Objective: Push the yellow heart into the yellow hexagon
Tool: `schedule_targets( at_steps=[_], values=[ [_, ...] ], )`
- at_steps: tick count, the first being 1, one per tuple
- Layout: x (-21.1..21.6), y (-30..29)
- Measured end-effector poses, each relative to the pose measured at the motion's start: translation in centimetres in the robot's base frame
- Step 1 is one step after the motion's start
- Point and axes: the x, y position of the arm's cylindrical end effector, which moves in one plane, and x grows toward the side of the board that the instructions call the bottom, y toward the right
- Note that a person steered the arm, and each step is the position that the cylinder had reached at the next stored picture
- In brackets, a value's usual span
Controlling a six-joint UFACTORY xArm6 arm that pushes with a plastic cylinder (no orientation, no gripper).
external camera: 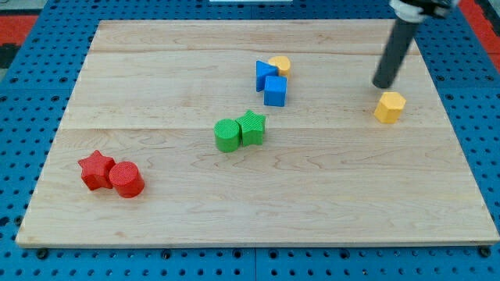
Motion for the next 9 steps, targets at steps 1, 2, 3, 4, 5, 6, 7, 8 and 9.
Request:
schedule_targets(
  at_steps=[1, 2, 3, 4, 5, 6, 7, 8, 9],
  values=[
    [-5.9, -6.8],
    [-5.1, -14.8],
    [-2.8, -15.8],
    [1.5, -8.7],
    [2.5, -9.5],
    [-1.5, -14.5],
    [1.2, -18.5],
    [3.2, -12.8],
    [3.2, -5.2]
  ],
)
